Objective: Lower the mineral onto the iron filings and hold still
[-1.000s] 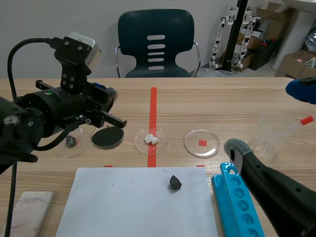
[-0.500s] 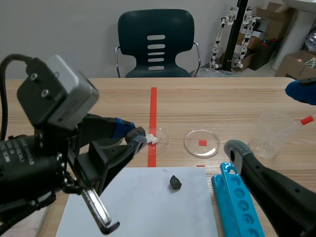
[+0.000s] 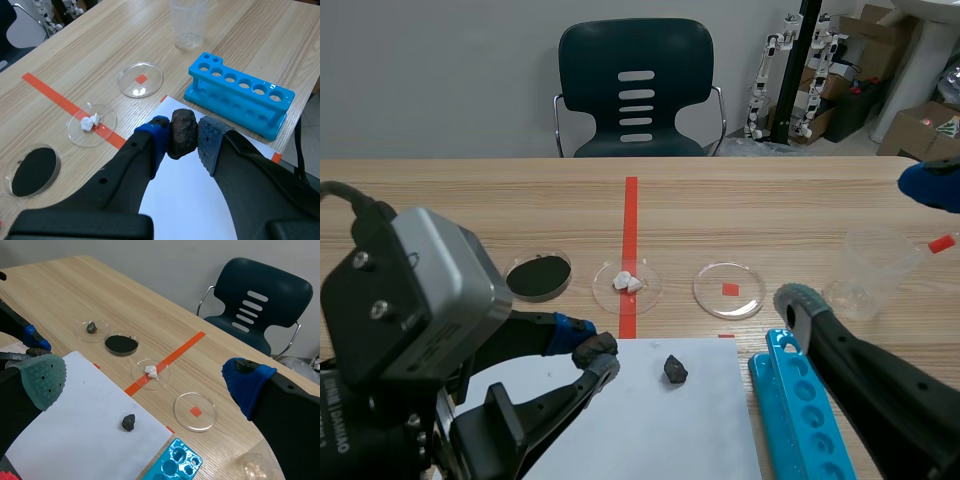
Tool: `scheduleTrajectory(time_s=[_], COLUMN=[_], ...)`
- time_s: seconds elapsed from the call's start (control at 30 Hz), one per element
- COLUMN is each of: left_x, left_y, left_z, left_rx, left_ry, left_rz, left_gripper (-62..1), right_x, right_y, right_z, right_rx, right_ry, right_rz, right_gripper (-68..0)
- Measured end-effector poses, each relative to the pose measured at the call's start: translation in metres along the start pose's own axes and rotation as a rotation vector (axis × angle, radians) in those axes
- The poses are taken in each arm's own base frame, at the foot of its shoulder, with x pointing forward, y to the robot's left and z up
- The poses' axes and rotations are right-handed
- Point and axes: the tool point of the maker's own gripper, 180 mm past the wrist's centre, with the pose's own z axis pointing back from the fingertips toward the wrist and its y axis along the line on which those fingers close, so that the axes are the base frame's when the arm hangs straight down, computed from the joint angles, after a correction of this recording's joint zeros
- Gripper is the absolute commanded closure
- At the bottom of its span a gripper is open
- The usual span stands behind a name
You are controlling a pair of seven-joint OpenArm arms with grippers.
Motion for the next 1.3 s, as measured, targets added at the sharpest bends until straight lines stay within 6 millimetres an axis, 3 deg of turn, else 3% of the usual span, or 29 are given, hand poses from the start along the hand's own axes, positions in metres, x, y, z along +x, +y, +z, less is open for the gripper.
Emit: scheduleTrajectory(time_s=[0.27, 1.3], left_x=[0.000, 0.000], left_y=[0.012, 0.012], left_z=[0.002, 0.002], left_rx=[0.034, 0.035], left_ry=[0.004, 0.004], left_rz=[-0.018, -0.018], left_gripper=[-10.2, -10.2], right_x=[-0.001, 0.000], right_y=[-0.001, -0.001], right_z=[-0.001, -0.001], right_rx=[-0.002, -0.003], right_ry=[0.005, 0.003], right_rz=[0.003, 0.004], right_gripper=[-67.9, -67.9])
